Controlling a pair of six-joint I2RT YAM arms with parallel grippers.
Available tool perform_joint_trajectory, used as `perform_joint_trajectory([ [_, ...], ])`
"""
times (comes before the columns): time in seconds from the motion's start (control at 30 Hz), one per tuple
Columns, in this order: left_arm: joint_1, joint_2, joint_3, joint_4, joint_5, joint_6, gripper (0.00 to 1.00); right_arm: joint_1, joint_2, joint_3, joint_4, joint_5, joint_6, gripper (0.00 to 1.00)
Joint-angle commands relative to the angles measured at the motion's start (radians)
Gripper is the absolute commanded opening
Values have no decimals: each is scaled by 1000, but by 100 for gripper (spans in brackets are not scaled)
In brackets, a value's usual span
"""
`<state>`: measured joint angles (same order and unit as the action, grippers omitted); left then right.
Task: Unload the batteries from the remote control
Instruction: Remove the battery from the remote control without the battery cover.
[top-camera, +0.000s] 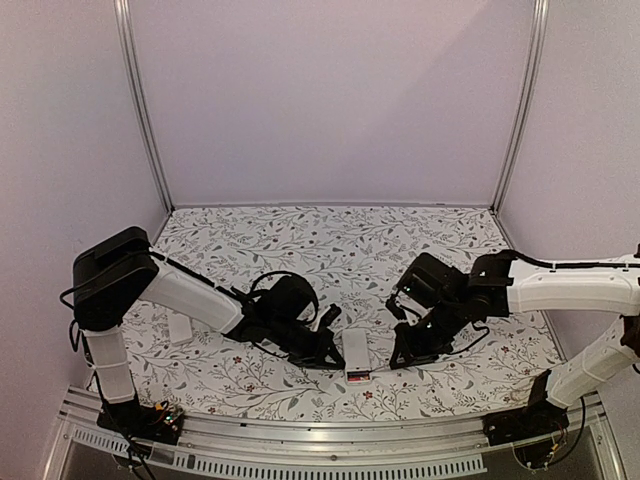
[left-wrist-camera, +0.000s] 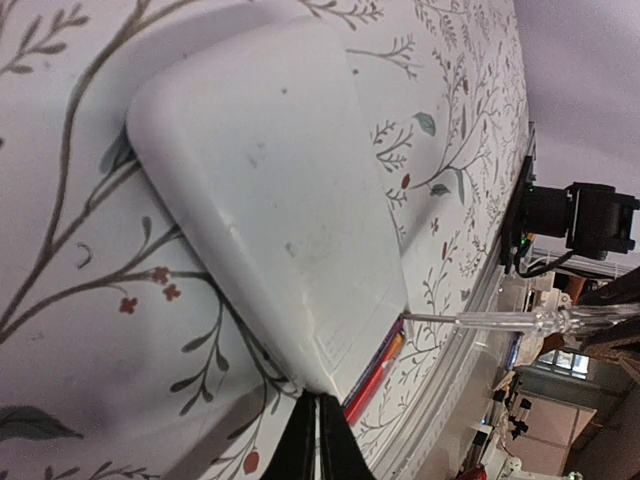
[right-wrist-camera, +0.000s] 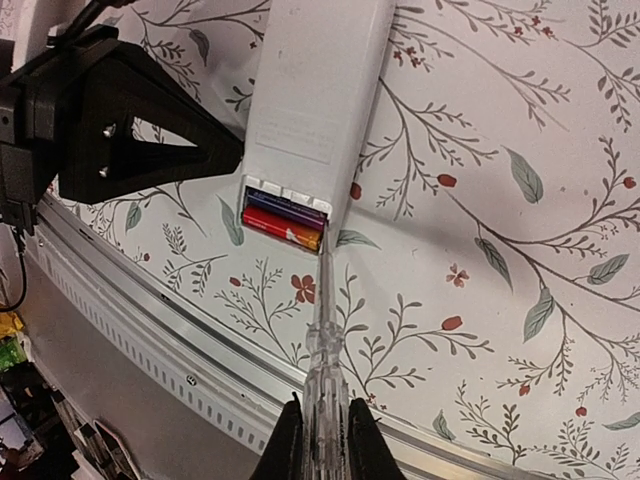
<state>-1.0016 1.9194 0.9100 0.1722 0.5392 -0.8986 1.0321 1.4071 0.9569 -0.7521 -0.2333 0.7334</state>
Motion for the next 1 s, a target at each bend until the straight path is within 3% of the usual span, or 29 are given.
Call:
perform_joint_trajectory([
  [0.0, -13, 17, 9, -3, 5, 9, 3, 9, 26, 16, -42, 31, -15, 0],
  [0.43, -16, 23, 11, 0, 13, 6, 3, 2, 8, -106, 144, -24, 52, 0],
  [0.97, -16, 31, 16, -1, 21, -2, 2, -73, -231, -398, 548, -147, 240, 0],
])
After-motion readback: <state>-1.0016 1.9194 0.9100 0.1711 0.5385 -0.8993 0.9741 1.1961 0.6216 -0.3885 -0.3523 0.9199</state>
